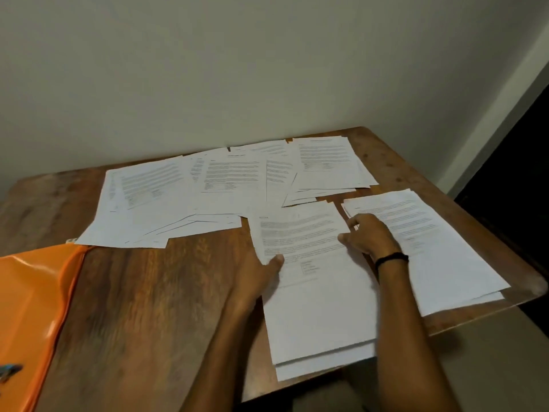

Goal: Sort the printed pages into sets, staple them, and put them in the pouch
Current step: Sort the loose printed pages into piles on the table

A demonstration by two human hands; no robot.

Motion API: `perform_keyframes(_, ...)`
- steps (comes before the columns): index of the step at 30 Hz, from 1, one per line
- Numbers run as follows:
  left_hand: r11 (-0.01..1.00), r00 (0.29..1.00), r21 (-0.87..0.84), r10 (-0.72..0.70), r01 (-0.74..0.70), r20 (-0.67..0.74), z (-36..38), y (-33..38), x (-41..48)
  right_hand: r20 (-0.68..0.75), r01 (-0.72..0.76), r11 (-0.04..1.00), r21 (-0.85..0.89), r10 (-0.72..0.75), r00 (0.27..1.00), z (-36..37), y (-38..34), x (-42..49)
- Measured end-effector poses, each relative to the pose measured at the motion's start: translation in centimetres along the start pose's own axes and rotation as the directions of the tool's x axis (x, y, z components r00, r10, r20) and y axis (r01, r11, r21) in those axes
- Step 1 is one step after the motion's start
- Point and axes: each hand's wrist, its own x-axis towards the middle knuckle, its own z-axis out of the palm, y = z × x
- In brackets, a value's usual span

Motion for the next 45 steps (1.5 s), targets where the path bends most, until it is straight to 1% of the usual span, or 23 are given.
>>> perform_keyframes(2,0.998,0.995,0.068,0.011,-0.004,-0.101,1.2,-0.5,-1.1,-0.073,0.002,1.0,0.006,-0.001,0.997,1.0,0.7,-0.6)
perform_keyframes(4,0.983,0.981,0.181,0.015,0.02,-0.193,2.0,-0.7,-1.9,-0.14,0.007,1.0,0.026,-0.003,0.99,2.1,1.3,-0.9)
perform_keyframes(6,0.969,0.971,0.245,0.071,-0.013,-0.228,2.5,-1.3,-2.3,-0.177,0.011,0.998,0.069,0.001,0.984,3.2,1.8,-0.9)
perform_keyframes(8,0.951,0.969,0.308,0.099,-0.026,-0.226,2.7,-1.6,-2.8,-0.189,0.026,0.997,0.072,-0.012,0.982,4.0,1.9,-1.3)
perform_keyframes(9,0.926,0.962,0.378,0.093,0.011,-0.256,2.8,-1.7,-3.1,-0.193,0.04,0.998,0.051,-0.03,0.981,4.3,1.9,-1.6)
perform_keyframes(11,0.827,0.942,0.554,0.108,0.093,-0.319,2.9,-1.8,-3.3,-0.208,0.078,0.997,-0.006,-0.078,0.975,5.0,2.0,-2.1)
perform_keyframes(12,0.794,0.941,0.596,0.1,0.12,-0.323,3.0,-1.6,-3.5,-0.217,0.093,0.995,-0.022,-0.096,0.971,5.2,2.2,-2.3)
perform_keyframes(15,0.762,0.962,0.635,0.061,0.127,-0.265,3.3,-1.2,-4.4,-0.238,0.138,0.99,-0.041,-0.144,0.961,5.8,2.4,-2.6)
perform_keyframes(17,0.736,0.964,0.666,0.076,0.117,-0.254,3.3,-1.1,-4.7,-0.244,0.14,0.989,-0.053,-0.149,0.958,5.9,2.5,-2.6)
perform_keyframes(19,0.74,0.966,0.667,0.097,0.09,-0.238,3.3,-0.9,-4.8,-0.232,0.117,0.99,-0.076,-0.132,0.964,5.8,2.5,-2.6)
perform_keyframes(21,0.763,0.97,0.643,0.098,0.071,-0.223,3.0,-1.0,-4.6,-0.217,0.096,0.992,-0.087,-0.113,0.97,5.8,2.6,-2.4)
perform_keyframes(24,0.852,0.974,0.523,0.104,0.017,-0.202,2.2,-1.6,-4.0,-0.238,0.086,0.994,-0.072,-0.101,0.966,5.7,1.9,-2.4)
perform_keyframes(26,0.879,0.974,0.477,0.099,0.011,-0.203,1.4,-1.4,-3.4,-0.261,0.105,0.994,-0.011,-0.104,0.96,5.5,0.9,-2.1)
perform_keyframes(28,0.883,0.972,0.47,0.097,0.015,-0.214,0.5,-0.8,-2.4,-0.242,0.15,0.983,0.106,-0.121,0.963,5.4,-1.0,-1.6)
perform_keyframes(31,0.808,0.943,0.586,0.147,0.06,-0.298,-1.2,1.3,0.0,-0.177,0.204,0.947,0.246,-0.163,0.971,6.2,-5.0,-0.1)
perform_keyframes(35,0.735,0.919,0.666,0.165,0.128,-0.358,-3.7,3.4,4.5,-0.082,0.148,0.906,0.397,-0.126,0.989,8.8,-10.0,2.9)
perform_keyframes(38,0.679,0.941,0.725,0.159,0.114,-0.297,-5.6,4.2,8.2,0.012,0.087,0.911,0.402,-0.101,0.995,10.2,-12.9,5.0)
perform_keyframes(40,0.621,0.966,0.771,0.085,0.141,-0.246,-6.8,3.9,10.8,0.046,0.05,0.912,0.408,-0.075,0.996,11.1,-14.3,6.7)
perform_keyframes(41,0.565,0.976,0.811,0.045,0.151,-0.213,-7.2,3.6,11.8,0.069,0.032,0.911,0.41,-0.066,0.995,11.7,-14.8,7.6)
perform_keyframes(43,0.413,0.989,0.901,-0.007,0.136,-0.146,-7.7,2.6,13.5,0.103,0.002,0.917,0.4,-0.047,0.994,12.6,-15.5,9.5)
perform_keyframes(44,0.363,0.992,0.924,-0.012,0.121,-0.125,-7.7,2.2,13.9,0.116,-0.01,0.918,0.396,-0.039,0.992,13.0,-15.7,10.3)
perform_keyframes(45,0.347,0.993,0.932,-0.004,0.109,-0.114,-7.7,1.9,14.2,0.123,-0.017,0.917,0.399,-0.035,0.992,13.3,-16.0,10.9)
